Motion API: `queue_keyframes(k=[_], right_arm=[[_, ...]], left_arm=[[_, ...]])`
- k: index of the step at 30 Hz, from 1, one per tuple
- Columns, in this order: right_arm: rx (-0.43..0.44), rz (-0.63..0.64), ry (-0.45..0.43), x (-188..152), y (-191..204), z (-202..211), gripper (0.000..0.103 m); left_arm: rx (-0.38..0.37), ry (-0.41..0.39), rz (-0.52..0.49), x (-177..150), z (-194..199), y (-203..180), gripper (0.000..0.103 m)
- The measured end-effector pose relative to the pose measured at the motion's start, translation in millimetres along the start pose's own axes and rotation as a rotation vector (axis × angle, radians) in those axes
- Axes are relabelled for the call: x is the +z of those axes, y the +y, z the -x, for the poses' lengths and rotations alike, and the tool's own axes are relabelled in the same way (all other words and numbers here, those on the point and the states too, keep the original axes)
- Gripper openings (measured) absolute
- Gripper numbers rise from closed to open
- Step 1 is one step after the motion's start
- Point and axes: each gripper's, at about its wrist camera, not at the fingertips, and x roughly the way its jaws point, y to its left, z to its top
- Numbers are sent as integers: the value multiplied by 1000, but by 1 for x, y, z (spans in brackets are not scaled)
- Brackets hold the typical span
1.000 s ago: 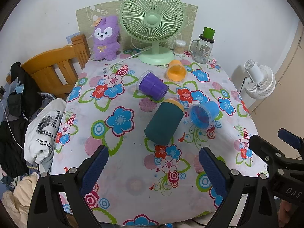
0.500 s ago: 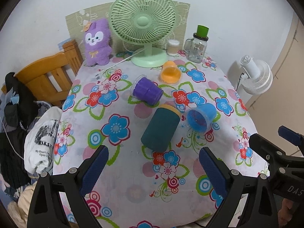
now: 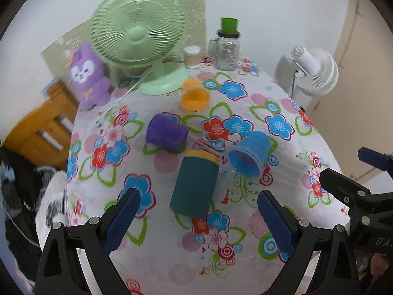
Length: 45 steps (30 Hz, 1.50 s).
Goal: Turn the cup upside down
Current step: 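Move the left tool to the blue cup and close around it, then lift the blue cup off the table with the left tool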
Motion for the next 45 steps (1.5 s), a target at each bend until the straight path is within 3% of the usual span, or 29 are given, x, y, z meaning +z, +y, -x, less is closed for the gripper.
queue_keyframes(k=[10,22,31,37,45], right_arm=[[-20,-15,71,14,-30,-46,103],[-23,-67,142,24,-66,-96,103],[-26,-115,216,13,-93,-121,103],[-19,-145,257,7,-104,-135,103],[21,-156,275,6,-108,-144,100]], left_arm=[[-25,81,-254,34,-58,-35,98],[-64,176,-471,61,-117,-81,98],[-83,279,-561,63,-156,-107,98],[-104,332,-562,64,-175,-113,95],[-83,364,-595,58,-192,-117,74]])
